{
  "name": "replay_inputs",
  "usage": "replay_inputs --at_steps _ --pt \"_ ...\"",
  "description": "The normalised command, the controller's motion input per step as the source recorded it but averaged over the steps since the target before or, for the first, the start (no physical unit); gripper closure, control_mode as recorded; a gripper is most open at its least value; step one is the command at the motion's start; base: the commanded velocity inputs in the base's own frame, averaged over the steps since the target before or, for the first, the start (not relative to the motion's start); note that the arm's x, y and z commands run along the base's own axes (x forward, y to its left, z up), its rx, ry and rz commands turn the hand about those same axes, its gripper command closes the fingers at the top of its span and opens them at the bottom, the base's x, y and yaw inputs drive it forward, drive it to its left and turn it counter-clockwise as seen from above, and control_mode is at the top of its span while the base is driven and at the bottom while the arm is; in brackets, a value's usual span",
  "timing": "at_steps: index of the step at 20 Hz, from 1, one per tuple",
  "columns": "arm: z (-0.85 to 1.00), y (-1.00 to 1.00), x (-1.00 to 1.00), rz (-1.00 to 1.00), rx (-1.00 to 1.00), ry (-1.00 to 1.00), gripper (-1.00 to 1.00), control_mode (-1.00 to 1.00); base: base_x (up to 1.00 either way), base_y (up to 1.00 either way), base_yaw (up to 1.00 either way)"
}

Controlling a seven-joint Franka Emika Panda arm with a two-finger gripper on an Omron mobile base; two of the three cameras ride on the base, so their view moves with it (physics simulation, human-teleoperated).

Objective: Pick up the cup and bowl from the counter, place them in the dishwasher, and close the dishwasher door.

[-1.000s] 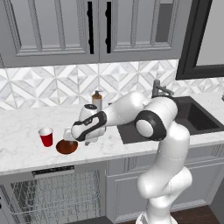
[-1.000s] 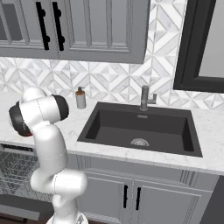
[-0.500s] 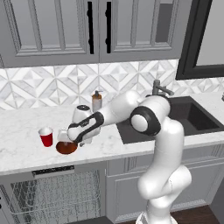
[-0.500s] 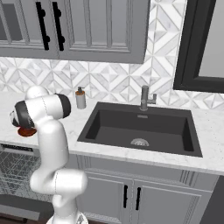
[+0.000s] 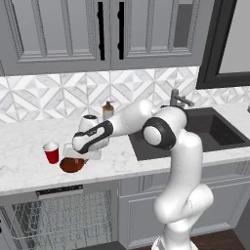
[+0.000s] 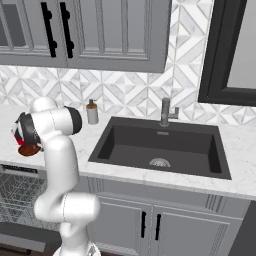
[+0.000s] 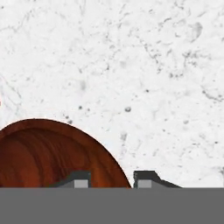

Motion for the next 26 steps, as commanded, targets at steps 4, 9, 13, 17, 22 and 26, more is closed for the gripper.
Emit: replay_inputs --at_steps 4,9,13,17,22,26 --pt "0.0 0.03 -0.13 0.01 0.0 0.03 1.0 -1.0 0.0 0.0 0.0" --pt "0.2 0.0 -0.87 -0.02 0.0 -0.03 1.0 -1.0 0.0 0.0 0.0" --pt "0.24 0.02 -1.0 0.0 -0.02 -0.13 1.0 -1.0 0.0 0.0 0.0" --pt "-0.01 0.22 -1.0 0.0 -0.08 -0.11 1.0 -1.0 0.0 0.0 0.0" --pt "-0.48 0.85 -0.98 0.01 -0.27 0.0 1.0 -1.0 0.0 0.0 0.0" --pt "-0.83 0.77 -0.26 -0.03 -0.34 -0.04 1.0 -1.0 0.0 0.0 0.0"
